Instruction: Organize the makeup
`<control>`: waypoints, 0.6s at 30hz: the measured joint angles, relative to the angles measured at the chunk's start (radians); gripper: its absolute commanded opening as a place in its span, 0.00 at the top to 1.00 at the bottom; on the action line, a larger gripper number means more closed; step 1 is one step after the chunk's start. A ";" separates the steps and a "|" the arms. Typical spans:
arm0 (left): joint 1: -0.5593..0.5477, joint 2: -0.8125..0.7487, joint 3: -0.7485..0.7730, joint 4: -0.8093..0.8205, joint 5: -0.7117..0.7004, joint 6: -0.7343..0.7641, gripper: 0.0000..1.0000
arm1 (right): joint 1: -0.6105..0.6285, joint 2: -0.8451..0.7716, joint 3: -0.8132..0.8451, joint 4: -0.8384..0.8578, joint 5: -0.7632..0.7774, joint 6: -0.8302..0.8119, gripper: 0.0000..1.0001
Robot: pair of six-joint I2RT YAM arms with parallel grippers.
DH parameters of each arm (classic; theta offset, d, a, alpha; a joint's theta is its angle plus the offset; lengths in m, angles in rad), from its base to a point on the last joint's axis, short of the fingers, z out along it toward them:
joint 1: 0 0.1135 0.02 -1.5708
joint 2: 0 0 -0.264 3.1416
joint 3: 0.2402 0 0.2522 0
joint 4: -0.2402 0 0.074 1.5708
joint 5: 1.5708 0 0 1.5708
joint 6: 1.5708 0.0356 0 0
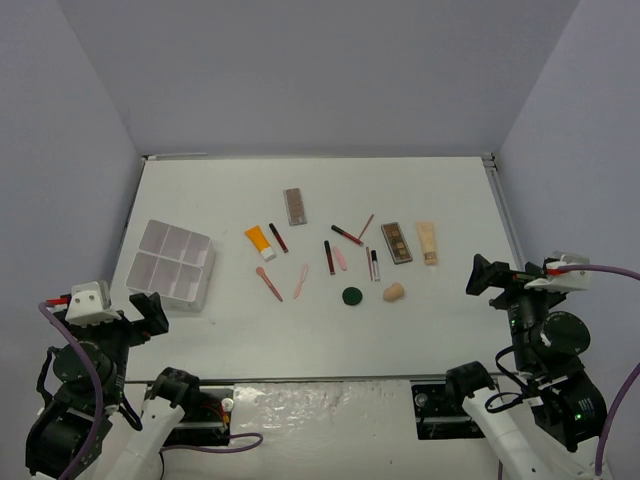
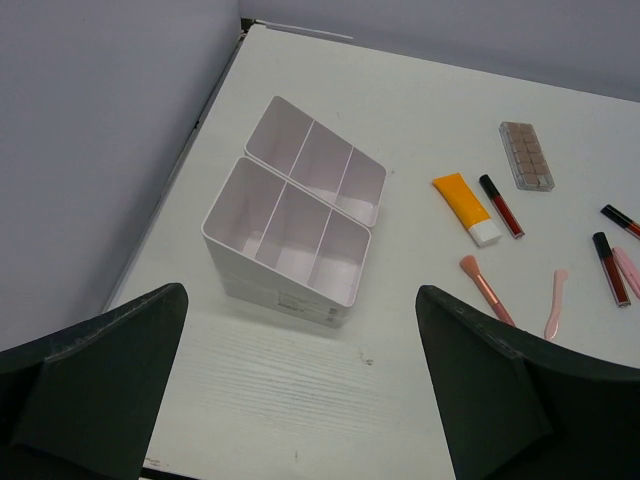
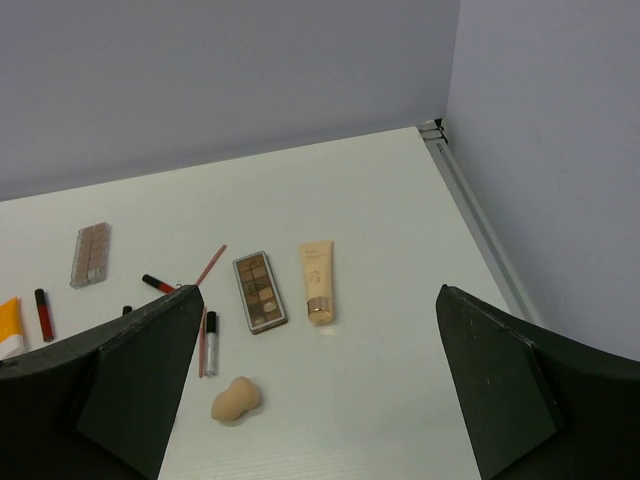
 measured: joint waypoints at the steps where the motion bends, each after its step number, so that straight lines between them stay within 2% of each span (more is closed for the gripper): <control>1: 0.000 0.001 -0.002 0.000 0.000 0.000 0.03 | 0.000 0.000 0.000 0.000 0.000 0.001 0.00; 18: 0.000 0.033 -0.022 0.000 0.001 0.004 0.03 | 0.000 0.000 -0.001 0.000 0.012 0.022 0.00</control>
